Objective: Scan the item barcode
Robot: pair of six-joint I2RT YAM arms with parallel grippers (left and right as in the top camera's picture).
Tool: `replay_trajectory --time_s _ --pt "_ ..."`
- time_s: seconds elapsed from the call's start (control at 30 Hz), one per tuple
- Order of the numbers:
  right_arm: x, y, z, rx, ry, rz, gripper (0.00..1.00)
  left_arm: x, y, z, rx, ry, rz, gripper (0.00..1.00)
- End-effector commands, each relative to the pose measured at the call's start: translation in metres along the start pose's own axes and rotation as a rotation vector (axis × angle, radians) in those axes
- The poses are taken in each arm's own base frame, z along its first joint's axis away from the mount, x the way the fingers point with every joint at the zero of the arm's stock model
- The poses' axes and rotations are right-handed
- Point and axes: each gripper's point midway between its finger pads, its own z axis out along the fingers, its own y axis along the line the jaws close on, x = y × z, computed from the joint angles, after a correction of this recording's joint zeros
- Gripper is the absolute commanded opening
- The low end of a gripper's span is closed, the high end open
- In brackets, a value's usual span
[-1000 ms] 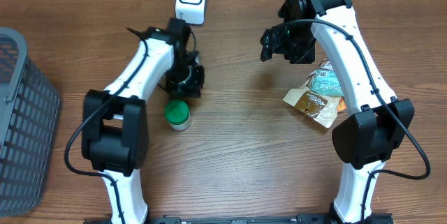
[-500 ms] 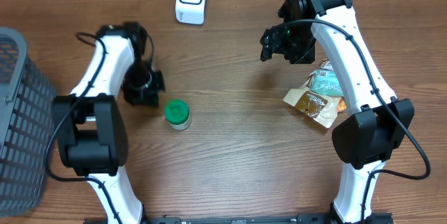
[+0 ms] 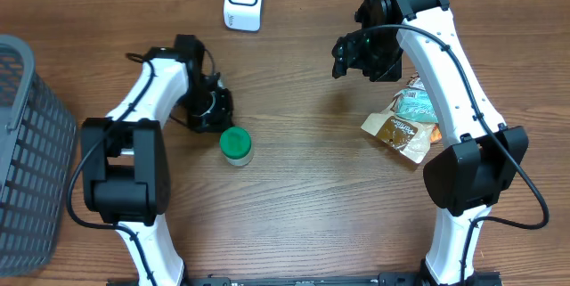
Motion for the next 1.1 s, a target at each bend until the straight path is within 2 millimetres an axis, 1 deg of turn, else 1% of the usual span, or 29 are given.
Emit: replay_trajectory --time_s 0.0,0.07,0.27,0.3,0.33,0.4,0.47,0.5,0.53,0.6,0.7,0.73,0.77,0.8,0.83,0.87,0.9,0.93,0.97,1.0,1.03,1.07 --pt "0.002 0.002 -0.004 -0.001 -0.006 -0.009 0.77 0.014 -0.040 0.007 0.067 0.025 0.112 0.04" --pt "0.003 0.001 -0.004 0.000 -0.003 -0.009 0.77 0.023 -0.052 0.014 0.060 0.045 0.152 0.04" --pt "0.004 0.001 -0.004 0.001 0.000 -0.008 0.77 0.042 -0.081 0.025 0.089 0.093 0.220 0.04" --pt "0.004 0.001 -0.004 0.001 0.000 -0.008 0.77 0.046 -0.086 0.027 0.100 0.101 0.232 0.04" --pt "0.004 0.001 -0.004 0.000 0.001 -0.008 0.77 0.051 -0.096 0.029 0.126 0.114 0.250 0.04" --pt "0.004 0.001 -0.004 0.001 0.000 -0.008 0.77 0.053 -0.103 0.028 0.142 0.117 0.262 0.04" --pt "0.004 0.001 -0.004 0.001 0.000 -0.008 0.77 0.045 -0.108 0.021 0.147 0.089 0.275 0.04" --pt "0.004 0.001 -0.004 0.001 0.000 -0.009 0.77 0.037 -0.109 0.013 0.143 0.061 0.275 0.04" --pt "0.004 0.001 -0.004 0.000 -0.001 -0.010 0.78 0.024 -0.107 -0.001 0.129 0.019 0.269 0.04" --pt "0.004 0.003 -0.004 -0.006 0.002 -0.037 0.82 -0.007 -0.101 -0.046 0.099 -0.085 0.236 0.04" --pt "0.006 0.008 -0.003 -0.019 0.006 -0.072 0.89 -0.040 -0.080 -0.114 0.053 -0.228 0.173 0.04" --pt "0.007 0.012 -0.003 -0.026 0.007 -0.080 0.90 -0.048 -0.071 -0.139 0.041 -0.277 0.147 0.08" --pt "0.010 0.021 -0.002 -0.037 0.009 -0.098 0.91 -0.057 -0.055 -0.170 0.028 -0.339 0.106 0.17" --pt "0.012 0.029 0.000 -0.041 0.005 -0.120 0.91 -0.060 -0.046 -0.186 0.024 -0.369 0.082 0.21" --pt "0.014 0.039 0.001 -0.045 0.001 -0.144 0.91 -0.062 -0.038 -0.196 0.023 -0.389 0.063 0.24" --pt "0.016 0.047 0.002 -0.050 -0.004 -0.166 0.91 -0.065 -0.026 -0.208 0.021 -0.413 0.033 0.28" --pt "0.019 0.060 0.004 -0.057 -0.011 -0.206 0.91 -0.067 -0.018 -0.215 0.020 -0.426 0.014 0.31" --pt "0.027 0.082 0.007 -0.069 -0.020 -0.289 0.91 -0.068 -0.005 -0.221 0.019 -0.437 -0.017 0.33" --pt "0.034 0.098 0.010 -0.078 -0.026 -0.347 0.91 -0.069 0.009 -0.225 0.015 -0.440 -0.053 0.37" --pt "0.045 0.119 0.013 -0.082 -0.034 -0.433 0.91 -0.069 0.027 -0.229 0.003 -0.445 -0.093 0.43" --pt "0.061 0.144 0.020 -0.088 -0.040 -0.536 0.92 -0.069 0.041 -0.234 -0.007 -0.453 -0.125 0.51" --pt "0.067 0.153 0.024 -0.082 -0.045 -0.570 0.92 -0.069 0.050 -0.236 -0.020 -0.459 -0.145 0.58"
